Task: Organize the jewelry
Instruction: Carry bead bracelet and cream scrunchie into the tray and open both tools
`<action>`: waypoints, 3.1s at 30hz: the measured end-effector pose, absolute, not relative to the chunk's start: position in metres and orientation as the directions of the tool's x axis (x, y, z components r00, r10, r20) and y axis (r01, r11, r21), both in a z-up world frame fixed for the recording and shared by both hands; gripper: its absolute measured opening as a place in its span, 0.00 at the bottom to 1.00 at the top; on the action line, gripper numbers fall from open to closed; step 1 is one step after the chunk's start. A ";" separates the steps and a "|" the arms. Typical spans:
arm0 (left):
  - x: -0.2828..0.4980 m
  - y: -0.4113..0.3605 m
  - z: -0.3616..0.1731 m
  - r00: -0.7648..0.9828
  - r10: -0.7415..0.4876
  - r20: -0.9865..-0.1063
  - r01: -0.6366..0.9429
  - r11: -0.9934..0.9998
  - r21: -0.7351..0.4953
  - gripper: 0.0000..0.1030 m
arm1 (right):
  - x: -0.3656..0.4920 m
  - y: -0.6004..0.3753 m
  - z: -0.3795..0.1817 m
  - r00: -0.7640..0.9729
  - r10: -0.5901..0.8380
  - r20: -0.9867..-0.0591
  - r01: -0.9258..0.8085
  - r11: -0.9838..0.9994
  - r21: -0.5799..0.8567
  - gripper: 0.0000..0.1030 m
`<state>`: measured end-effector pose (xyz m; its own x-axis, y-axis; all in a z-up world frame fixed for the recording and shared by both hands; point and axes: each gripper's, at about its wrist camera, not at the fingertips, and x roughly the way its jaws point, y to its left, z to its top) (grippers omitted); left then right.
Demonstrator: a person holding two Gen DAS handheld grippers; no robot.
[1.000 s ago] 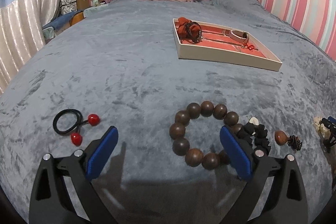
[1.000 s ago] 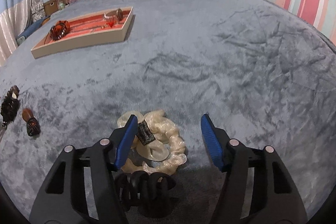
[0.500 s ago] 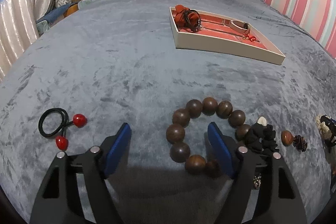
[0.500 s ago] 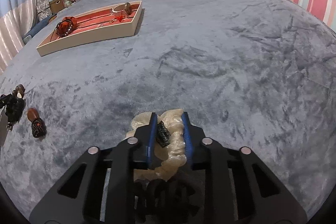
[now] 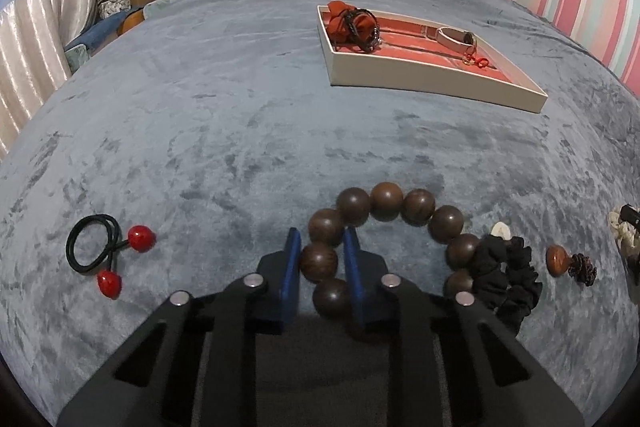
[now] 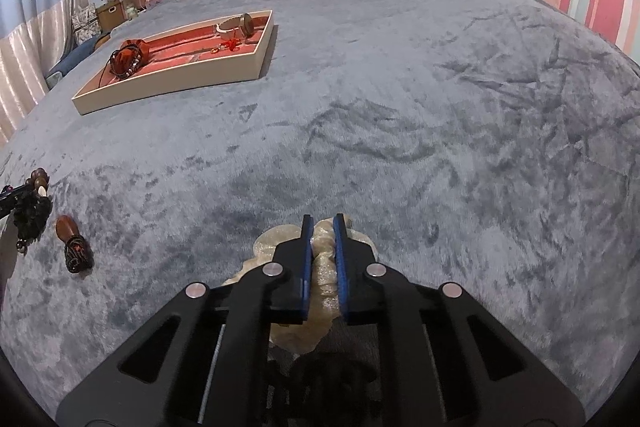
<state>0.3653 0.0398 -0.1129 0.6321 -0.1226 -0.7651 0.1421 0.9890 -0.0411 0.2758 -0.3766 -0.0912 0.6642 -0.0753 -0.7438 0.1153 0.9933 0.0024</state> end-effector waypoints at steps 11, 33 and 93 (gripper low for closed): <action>0.360 0.042 -0.103 0.671 -0.136 -0.729 0.145 0.988 -0.050 0.19 | 0.284 -0.371 -0.075 0.713 -0.082 -0.696 0.110 0.994 -0.004 0.10; 0.374 0.017 -0.039 0.804 -0.203 -0.559 0.246 0.969 0.001 0.19 | 0.358 -0.327 -0.029 0.799 -0.029 -0.601 0.047 0.999 0.015 0.10; 0.612 -0.049 -0.092 0.692 -0.162 -0.704 0.220 0.975 -0.009 0.49 | 0.599 -0.278 -0.103 0.686 -0.085 -0.723 0.048 0.996 -0.072 0.40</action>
<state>0.6118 -0.0486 -0.0920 0.6916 -0.1623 -0.7038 0.2202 0.9754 -0.0086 0.5992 -0.2780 -0.1032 0.6855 -0.0853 -0.7230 0.0483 0.9962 -0.0718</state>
